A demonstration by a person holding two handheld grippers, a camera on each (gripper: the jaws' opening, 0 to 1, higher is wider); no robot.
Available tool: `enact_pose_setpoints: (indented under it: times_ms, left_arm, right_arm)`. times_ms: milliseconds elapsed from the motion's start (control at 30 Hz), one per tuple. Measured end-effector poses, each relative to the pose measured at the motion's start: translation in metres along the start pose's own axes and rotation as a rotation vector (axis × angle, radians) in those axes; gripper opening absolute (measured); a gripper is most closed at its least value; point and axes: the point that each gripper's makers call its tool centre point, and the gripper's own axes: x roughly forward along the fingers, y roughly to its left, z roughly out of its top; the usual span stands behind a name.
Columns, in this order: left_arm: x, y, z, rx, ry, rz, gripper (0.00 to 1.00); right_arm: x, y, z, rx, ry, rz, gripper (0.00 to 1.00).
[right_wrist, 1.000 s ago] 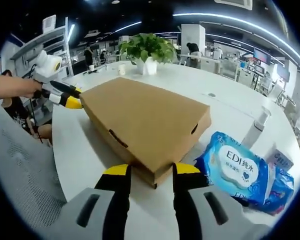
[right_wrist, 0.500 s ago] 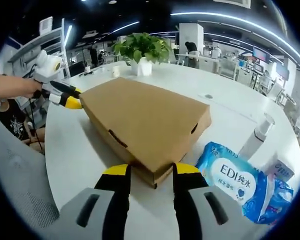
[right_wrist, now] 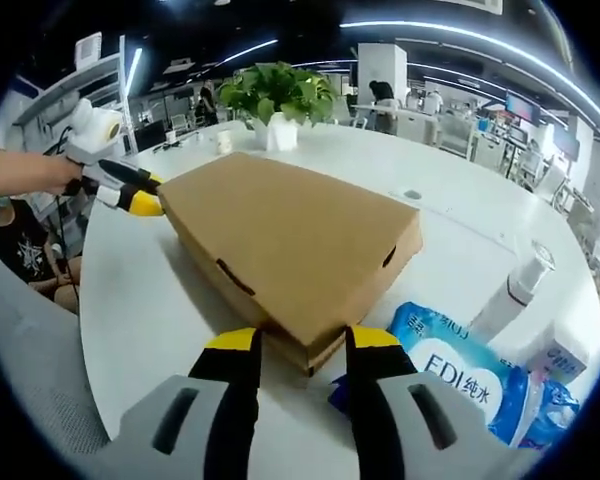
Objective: Operate the shoe box by opening the lid, removing the specified soft item, and placing it in the target area until the item is outside and the box remains undamaged.
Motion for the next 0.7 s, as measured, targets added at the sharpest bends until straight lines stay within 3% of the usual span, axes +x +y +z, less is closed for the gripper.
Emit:
enact_pose_setpoints:
  times_ms: [200, 333, 467, 700]
  left_arm:
    - [-0.004, 0.0, -0.002, 0.027, 0.007, 0.002, 0.34]
    - [-0.015, 0.004, 0.001, 0.043, -0.037, 0.028, 0.42]
    - [-0.031, 0.004, 0.001, 0.021, -0.079, 0.038, 0.45]
    - [-0.064, -0.01, 0.002, -0.018, -0.152, 0.049, 0.54]
  right_arm:
    - [-0.004, -0.003, -0.005, -0.016, 0.013, -0.026, 0.31]
    - [-0.018, -0.003, -0.005, -0.038, -0.016, -0.042, 0.4]
    - [-0.04, -0.006, -0.005, -0.079, -0.025, -0.064, 0.42]
    - [-0.089, -0.012, -0.005, -0.065, -0.081, -0.107, 0.48]
